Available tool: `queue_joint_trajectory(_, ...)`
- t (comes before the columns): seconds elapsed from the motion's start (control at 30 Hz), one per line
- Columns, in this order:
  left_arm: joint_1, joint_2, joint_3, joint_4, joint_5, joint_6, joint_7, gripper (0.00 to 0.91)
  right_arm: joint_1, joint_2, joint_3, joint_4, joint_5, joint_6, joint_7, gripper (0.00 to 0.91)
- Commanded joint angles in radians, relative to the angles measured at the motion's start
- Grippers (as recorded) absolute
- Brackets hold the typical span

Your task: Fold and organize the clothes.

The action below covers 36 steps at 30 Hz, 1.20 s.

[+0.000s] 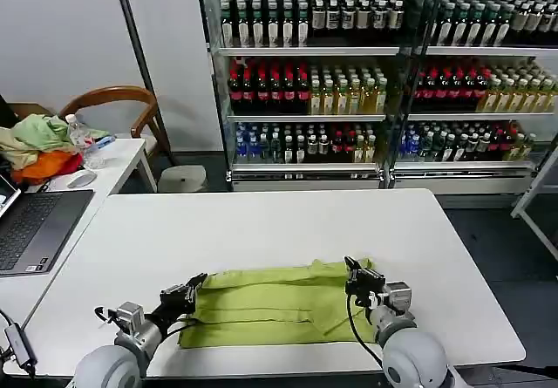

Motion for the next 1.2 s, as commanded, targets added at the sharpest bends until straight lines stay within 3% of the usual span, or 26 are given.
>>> queue_joint_trajectory(0.03, 0.048, 0.004, -0.025, 0.001, 0.015, -0.027, 0.021, 0.050, -0.031, -0.002, 0.006, 0.011, -0.009, 0.001, 0.001, 0.000)
queue_joint_trajectory(0.77, 0.105, 0.029, -0.083, -0.034, 0.032, 0.039, 0.092, 0.050, -0.030, 0.005, 0.003, -0.027, -0.037, -0.002, -0.026, 0.000)
queue_joint_trajectory(0.8, 0.107, 0.028, -0.083, -0.035, 0.040, 0.039, 0.091, 0.856, -0.030, 0.004, 0.006, -0.033, -0.048, -0.001, -0.031, 0.000)
queue_joint_trajectory(0.87, 0.107, 0.025, -0.081, -0.039, 0.063, 0.053, 0.084, 0.907, -0.033, -0.001, 0.009, -0.043, -0.110, -0.002, -0.071, 0.907)
queue_joint_trajectory(0.93, 0.112, 0.022, -0.075, -0.043, 0.069, 0.050, 0.077, 0.907, -0.037, 0.000, 0.009, -0.047, -0.146, 0.009, -0.073, 0.907)
queue_joint_trajectory(1.2, 0.137, 0.019, -0.098, -0.117, 0.066, 0.039, 0.010, 0.907, -0.079, -0.014, 0.054, 0.033, -0.126, -0.008, -0.059, 0.907)
